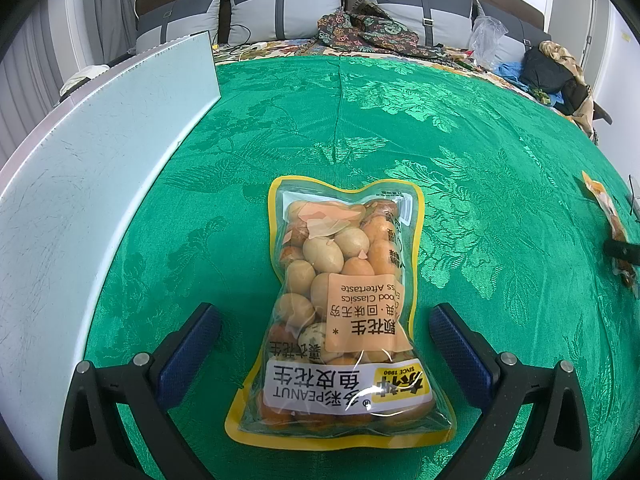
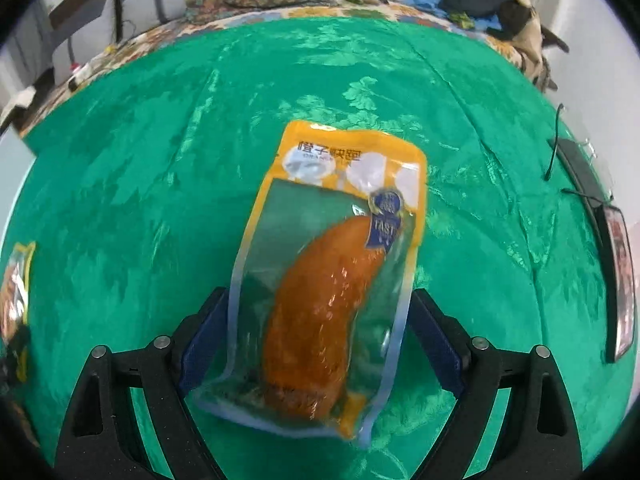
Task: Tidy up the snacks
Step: 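Grasp the orange sausage pack with the right gripper while the left grasps the peanut bag, then carry the peanut bag and sausage pack into the white box and open both grippers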
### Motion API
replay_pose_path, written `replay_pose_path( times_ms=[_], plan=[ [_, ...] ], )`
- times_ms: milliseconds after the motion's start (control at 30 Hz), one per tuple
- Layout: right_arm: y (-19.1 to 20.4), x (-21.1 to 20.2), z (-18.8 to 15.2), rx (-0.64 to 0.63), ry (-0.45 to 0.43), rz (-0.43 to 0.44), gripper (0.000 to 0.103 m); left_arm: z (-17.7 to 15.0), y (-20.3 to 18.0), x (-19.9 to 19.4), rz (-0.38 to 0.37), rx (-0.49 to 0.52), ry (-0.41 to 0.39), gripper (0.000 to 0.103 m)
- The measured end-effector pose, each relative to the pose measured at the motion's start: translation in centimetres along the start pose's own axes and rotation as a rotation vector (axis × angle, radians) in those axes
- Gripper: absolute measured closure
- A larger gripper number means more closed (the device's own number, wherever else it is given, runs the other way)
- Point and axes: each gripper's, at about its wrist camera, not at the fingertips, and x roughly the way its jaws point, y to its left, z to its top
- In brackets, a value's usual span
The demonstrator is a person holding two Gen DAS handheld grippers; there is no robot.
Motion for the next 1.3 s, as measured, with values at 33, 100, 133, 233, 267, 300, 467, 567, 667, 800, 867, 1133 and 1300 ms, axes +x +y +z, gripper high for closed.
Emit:
replay_pose_path(
  times_ms=[33,100,133,233,267,300,467,567,667,800,867,1133,1300],
  plan=[
    [0.0,-0.1,-0.3,-0.007,-0.006,0.004,0.012,0.0,0.0,0.0,0.000,0.000,0.000,0.000],
    [0.1,-0.3,-0.9,-0.033,-0.021,0.015,0.012,0.0,0.0,0.0,0.000,0.000,0.000,0.000],
    [0.0,-0.2,-0.9,-0.046,-0.022,0.021,0.014,0.0,0.0,0.0,0.000,0.000,0.000,0.000],
    [0.1,-0.6,-0.3,-0.070,-0.012,0.031,0.024,0.0,-0.1,0.0,-0.005,0.011,0.004,0.000],
    [0.2,-0.8,-0.2,-0.075,-0.004,0.036,0.028,0.1,-0.1,0.1,-0.017,0.028,0.021,0.000],
    [0.1,-1.0,-0.2,-0.080,0.003,0.050,0.030,0.5,-0.1,0.3,-0.033,0.046,0.045,0.001],
    [-1.3,-3.5,-0.8,-0.040,0.007,0.166,0.041,0.7,0.0,-1.0,-0.098,0.097,0.085,0.042],
    [-2.7,-5.3,-1.8,0.034,0.001,0.262,0.042,-0.2,0.7,-2.4,-0.131,0.085,0.085,0.046],
    [-4.6,-6.7,-3.0,0.152,-0.006,0.409,0.042,-1.0,1.7,-4.2,-0.180,0.023,0.078,0.047],
    [-6.6,-7.6,-4.6,0.315,-0.005,0.579,0.042,-1.6,2.7,-6.7,-0.244,-0.054,0.050,0.047],
    [-7.1,-7.5,-5.2,0.390,0.009,0.652,0.042,-1.6,3.0,-7.9,-0.274,-0.086,0.037,0.047],
    [-2.5,-10.5,-4.5,0.346,0.010,0.747,0.042,-0.3,5.6,-13.9,-0.414,-0.235,-0.055,0.047],
    [4.4,-13.6,-2.3,0.219,-0.006,0.816,0.042,1.6,10.2,-19.1,-0.430,-0.295,-0.158,0.046]
  ],
)
